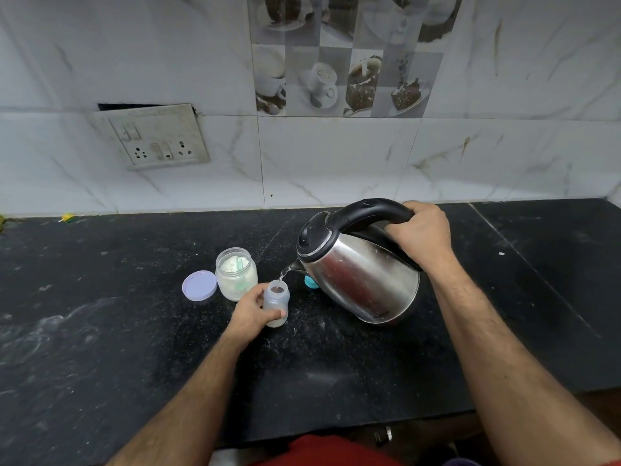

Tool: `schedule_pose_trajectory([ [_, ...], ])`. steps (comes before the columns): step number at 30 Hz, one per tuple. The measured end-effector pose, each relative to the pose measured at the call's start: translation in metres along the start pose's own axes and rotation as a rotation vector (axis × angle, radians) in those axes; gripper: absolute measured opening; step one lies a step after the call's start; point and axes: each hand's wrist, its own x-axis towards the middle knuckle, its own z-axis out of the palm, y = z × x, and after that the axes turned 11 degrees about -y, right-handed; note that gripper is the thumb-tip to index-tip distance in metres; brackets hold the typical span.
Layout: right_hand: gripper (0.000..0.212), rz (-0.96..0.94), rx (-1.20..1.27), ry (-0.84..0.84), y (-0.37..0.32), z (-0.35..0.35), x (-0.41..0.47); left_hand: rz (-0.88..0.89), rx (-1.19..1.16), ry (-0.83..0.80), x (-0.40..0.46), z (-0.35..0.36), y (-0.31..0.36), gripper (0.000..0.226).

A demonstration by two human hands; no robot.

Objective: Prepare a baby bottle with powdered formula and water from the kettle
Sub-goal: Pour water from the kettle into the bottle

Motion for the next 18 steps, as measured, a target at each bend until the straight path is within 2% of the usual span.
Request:
schedule_pose_trajectory([
  [5,0.005,0.000,0.015,0.008,-0.001,-0.003,0.002,-0.008,0.009,-0.004,-0.001,-0.002,-0.001,0.060],
  [18,0.014,-0.011,0.027,0.015,-0.012,-0.012,0.003,0.002,-0.014,0.002,-0.001,-0.001,-0.002,0.057],
])
